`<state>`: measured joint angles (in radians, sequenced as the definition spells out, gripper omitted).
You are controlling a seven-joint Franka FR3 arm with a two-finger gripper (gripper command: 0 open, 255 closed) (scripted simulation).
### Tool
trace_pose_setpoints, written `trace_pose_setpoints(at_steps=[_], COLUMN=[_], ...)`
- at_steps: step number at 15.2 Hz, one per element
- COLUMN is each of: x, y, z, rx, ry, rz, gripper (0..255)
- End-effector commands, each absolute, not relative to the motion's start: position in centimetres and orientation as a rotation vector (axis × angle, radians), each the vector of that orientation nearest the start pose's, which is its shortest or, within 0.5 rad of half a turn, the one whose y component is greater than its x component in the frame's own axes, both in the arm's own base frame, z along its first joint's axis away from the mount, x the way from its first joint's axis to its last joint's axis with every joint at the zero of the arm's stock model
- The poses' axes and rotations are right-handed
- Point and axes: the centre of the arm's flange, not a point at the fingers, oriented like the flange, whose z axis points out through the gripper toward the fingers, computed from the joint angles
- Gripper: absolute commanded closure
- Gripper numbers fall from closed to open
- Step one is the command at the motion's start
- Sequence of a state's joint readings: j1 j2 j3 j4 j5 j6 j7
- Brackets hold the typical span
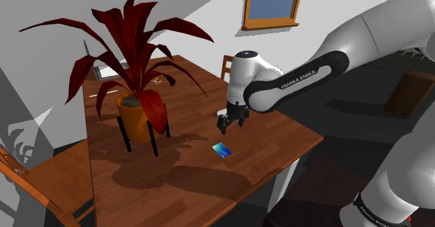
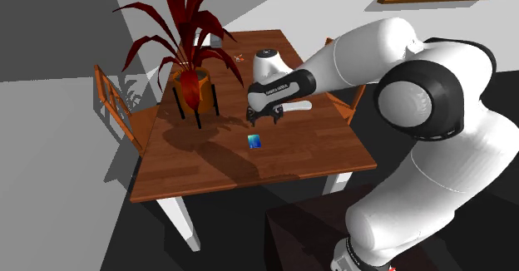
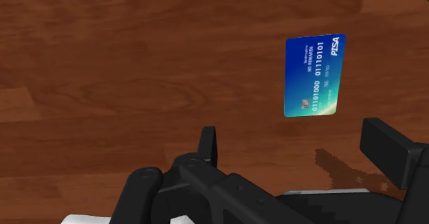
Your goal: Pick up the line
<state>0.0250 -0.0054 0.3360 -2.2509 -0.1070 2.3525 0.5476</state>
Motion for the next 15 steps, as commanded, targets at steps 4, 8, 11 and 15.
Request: trace_pose_setpoints(at_steps=[4,8,11,15], x=[53.7,54.9,54.9,54.9], y=[21.8,22.8,22.8,22.8], z=[33.4,31.0,29.4,28.0], rx=[-3.162,-3.165,-3.165,-3.165], ry=[0.177,0.175,0.175,0.174], rz=[-0.224,-0.228,-0.228,-0.228], gripper=[0,0,0,0])
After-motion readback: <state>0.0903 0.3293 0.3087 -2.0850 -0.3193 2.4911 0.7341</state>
